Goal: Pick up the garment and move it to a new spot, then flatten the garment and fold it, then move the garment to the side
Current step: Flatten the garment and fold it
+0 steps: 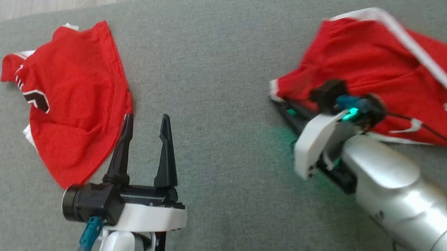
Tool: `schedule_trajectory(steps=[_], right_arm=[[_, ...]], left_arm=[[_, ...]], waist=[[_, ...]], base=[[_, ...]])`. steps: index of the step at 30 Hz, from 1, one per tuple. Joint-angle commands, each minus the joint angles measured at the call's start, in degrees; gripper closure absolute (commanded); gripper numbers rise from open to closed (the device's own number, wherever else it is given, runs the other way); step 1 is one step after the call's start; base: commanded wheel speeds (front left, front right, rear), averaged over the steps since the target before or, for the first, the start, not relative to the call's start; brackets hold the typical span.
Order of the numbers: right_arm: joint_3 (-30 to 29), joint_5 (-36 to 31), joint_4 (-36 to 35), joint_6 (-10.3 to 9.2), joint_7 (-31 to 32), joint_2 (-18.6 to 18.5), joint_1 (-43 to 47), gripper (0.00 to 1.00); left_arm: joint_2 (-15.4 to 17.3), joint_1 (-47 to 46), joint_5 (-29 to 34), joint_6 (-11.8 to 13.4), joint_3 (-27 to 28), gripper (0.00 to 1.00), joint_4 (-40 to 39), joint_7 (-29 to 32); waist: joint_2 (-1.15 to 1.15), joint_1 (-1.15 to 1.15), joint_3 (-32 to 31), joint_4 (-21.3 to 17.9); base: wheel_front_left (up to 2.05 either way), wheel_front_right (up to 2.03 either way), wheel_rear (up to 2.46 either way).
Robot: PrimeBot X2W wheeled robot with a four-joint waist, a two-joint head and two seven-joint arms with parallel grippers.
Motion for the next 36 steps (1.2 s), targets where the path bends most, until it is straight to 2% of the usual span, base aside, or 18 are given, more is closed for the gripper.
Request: schedule_trajectory(steps=[1, 8, 10, 15, 21, 30, 36], right_arm=[[2.63, 1.61, -2.76, -0.04, -0.81, 1.03, -0.03, 1.0], [16.09, 10.02, -9.08, -0.04, 1.05, 1.03, 1.5, 1.0], [18.7, 11.09, -9.38, -0.04, 1.52, 1.03, 1.4, 0.0], [21.37, 11.86, -8.37, -0.04, 1.31, 1.03, 0.3, 0.0], [19.42, 11.93, -6.91, -0.04, -0.66, 1.03, -0.52, 0.0], [9.73, 10.11, -5.2, -0.04, -3.55, -2.76, 1.41, 0.0], [-1.71, 7.33, -6.27, -0.04, -5.86, -5.44, 4.25, 0.0]], left_arm=[[0.19, -1.7, 0.42, 0.4, 2.08, 0.0, -1.57, -0.29], [0.19, -0.69, 0.72, 0.32, 2.57, 0.0, -1.27, -0.29], [0.19, -0.35, 0.78, 0.35, 2.73, 0.0, -1.27, -0.29], [0.19, 0.35, 0.92, 0.38, 3.38, 0.0, -1.52, -0.29], [0.19, 0.7, 0.88, 0.52, 3.81, 0.0, -1.91, -0.29], [0.19, 2.0, 1.0, 0.69, 4.85, 0.0, -2.56, -0.29], [0.19, 2.67, 1.12, 0.73, 5.45, 0.0, -3.21, -0.29]], waist=[[0.0, 0.0, -0.35, -0.33], [0.0, 0.0, -2.12, -1.46], [0.0, 0.0, -2.63, -1.87], [0.0, 0.0, -3.88, -3.32], [0.0, 0.0, -5.36, -4.81], [0.0, 0.0, -7.96, -8.19], [0.0, 0.0, -9.07, -10.69]], base=[[0.0, 0.0, 0.0], [0.0, 0.0, 0.0], [0.0, 0.0, 0.0], [0.0, 0.0, 0.0], [0.0, 0.0, 0.0], [0.0, 0.0, 0.0], [0.0, 0.0, 0.0]])
